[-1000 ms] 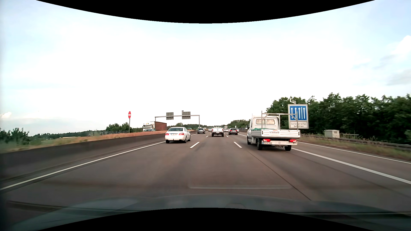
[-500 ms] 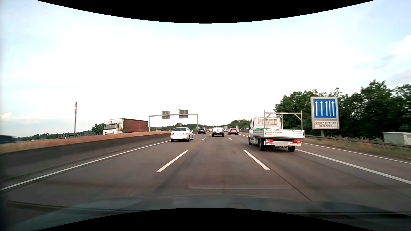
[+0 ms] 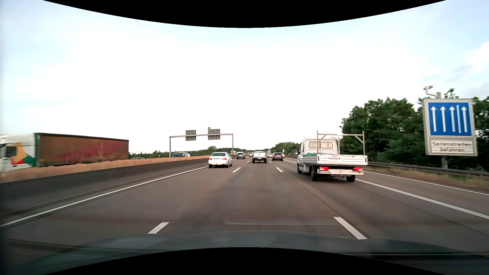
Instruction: Follow the waypoints while adhering to traffic rules and regulations
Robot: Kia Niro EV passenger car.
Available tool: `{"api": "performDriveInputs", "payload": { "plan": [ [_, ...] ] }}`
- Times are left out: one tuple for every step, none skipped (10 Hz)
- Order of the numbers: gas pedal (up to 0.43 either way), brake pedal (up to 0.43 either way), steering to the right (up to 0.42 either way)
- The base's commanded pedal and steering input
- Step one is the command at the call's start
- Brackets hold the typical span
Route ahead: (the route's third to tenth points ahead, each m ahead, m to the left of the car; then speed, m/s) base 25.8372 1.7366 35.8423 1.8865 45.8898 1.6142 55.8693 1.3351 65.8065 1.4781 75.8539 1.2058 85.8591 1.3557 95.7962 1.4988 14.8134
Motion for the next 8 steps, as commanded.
{"api": "performDriveInputs", "payload": {
  "plan": [
    [0.000, 0.000, -0.004],
    [0.000, 0.000, -0.004],
    [0.000, 0.000, -0.004],
    [0.000, 0.000, -0.004],
    [0.000, 0.000, -0.004],
    [0.000, 0.000, -0.004],
    [0.000, 0.000, -0.003],
    [0.000, 0.000, -0.002]
  ]
}}
